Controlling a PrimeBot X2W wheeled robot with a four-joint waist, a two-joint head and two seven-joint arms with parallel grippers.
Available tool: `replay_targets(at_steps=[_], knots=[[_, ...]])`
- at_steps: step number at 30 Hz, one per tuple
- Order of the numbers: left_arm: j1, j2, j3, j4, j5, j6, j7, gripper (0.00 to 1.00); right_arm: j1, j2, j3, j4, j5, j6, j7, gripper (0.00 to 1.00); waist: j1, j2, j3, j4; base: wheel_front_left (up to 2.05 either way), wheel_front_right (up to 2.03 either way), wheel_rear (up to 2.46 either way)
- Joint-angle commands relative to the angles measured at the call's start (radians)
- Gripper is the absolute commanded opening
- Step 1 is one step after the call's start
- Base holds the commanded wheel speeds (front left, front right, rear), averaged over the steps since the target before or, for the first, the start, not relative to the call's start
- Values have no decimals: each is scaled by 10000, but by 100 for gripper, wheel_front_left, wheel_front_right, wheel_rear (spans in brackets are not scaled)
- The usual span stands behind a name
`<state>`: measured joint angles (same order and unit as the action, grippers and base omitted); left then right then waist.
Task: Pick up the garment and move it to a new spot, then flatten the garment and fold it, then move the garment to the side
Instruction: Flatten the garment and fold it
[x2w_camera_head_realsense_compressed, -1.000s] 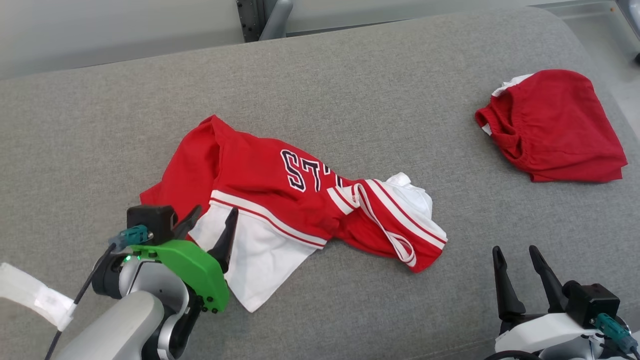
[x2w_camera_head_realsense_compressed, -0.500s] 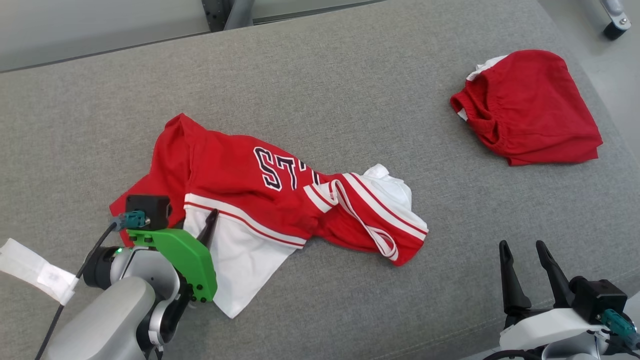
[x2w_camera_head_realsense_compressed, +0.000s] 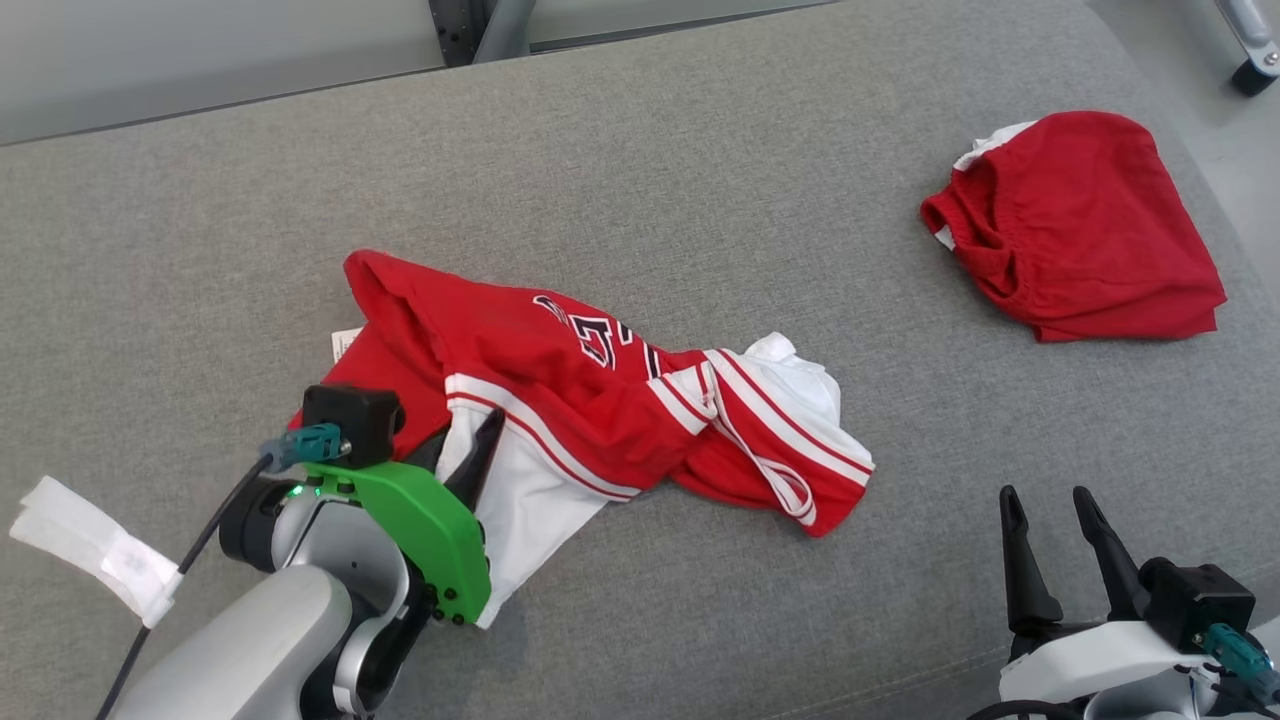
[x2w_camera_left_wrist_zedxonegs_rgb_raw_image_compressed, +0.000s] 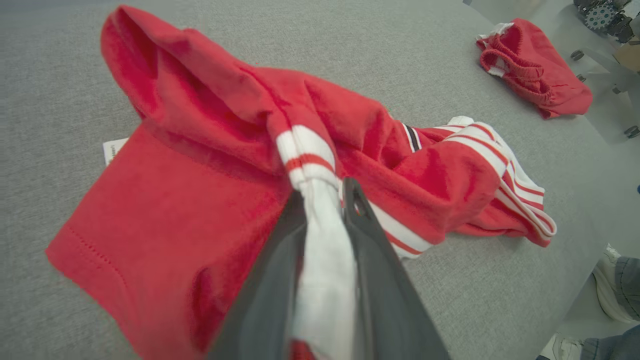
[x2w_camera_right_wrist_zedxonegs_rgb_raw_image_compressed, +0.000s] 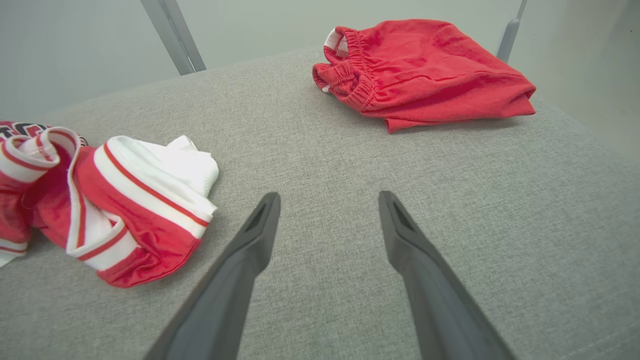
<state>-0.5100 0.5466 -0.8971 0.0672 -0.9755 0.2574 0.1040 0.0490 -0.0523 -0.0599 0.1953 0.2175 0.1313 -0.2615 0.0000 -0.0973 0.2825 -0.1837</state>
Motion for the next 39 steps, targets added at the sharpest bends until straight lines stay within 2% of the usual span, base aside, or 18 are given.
replay_targets(at_steps=[1, 4, 8, 9, 21, 23, 24, 29, 33, 34, 39], knots=[[172, 49, 2, -105, 123, 109, -27, 40, -5, -22, -33, 7, -50, -12, -14, 100, 0, -1, -10, 30, 0, 0, 0], [378, 103, -24, -206, 120, 242, -90, 57, -6, -14, -25, 0, -49, -12, -14, 100, 0, -1, -7, 47, 0, 0, 0], [667, 35, -59, -349, 98, 364, -265, 46, -19, -11, 6, 1, -22, -12, -14, 100, 0, -1, 26, 35, 0, 0, 0], [776, 4, -75, -436, 159, 449, -366, 39, -24, -7, 1, -1, -18, -12, -14, 100, 0, -1, 51, 30, 0, 0, 0], [880, 271, 58, -930, 527, 1041, -787, 37, -62, 3, 7, 39, -28, -12, -14, 100, 0, -1, 84, 59, 0, 0, 0], [860, 297, 54, -1003, 538, 1059, -742, 17, -87, 5, 8, 41, -25, -12, -14, 100, 0, -1, 91, 63, 0, 0, 0], [854, 293, 25, -1031, 513, 1043, -702, 0, -100, 6, 16, 47, -24, -12, -14, 100, 0, -1, 92, 57, 0, 0, 0], [681, 143, -216, -1308, 553, 768, -539, 0, -107, 4, 66, 87, 12, -12, -14, 100, 0, -1, 93, -43, 0, 0, 0], [151, -385, -139, -1851, 183, 276, -442, 0, -94, 1, 69, 128, 12, -12, -14, 100, 0, -1, 65, -96, 0, 0, 0], [151, -385, -139, -1851, 183, 276, -442, 0, -94, 1, 69, 128, 12, -12, -14, 100, 0, -1, 65, -96, 0, 0, 0], [-1000, -1379, 458, -1557, -443, -263, -504, 0, -274, 9, 188, 193, 41, -12, -14, 100, 0, -1, 36, -271, 0, 0, 0]])
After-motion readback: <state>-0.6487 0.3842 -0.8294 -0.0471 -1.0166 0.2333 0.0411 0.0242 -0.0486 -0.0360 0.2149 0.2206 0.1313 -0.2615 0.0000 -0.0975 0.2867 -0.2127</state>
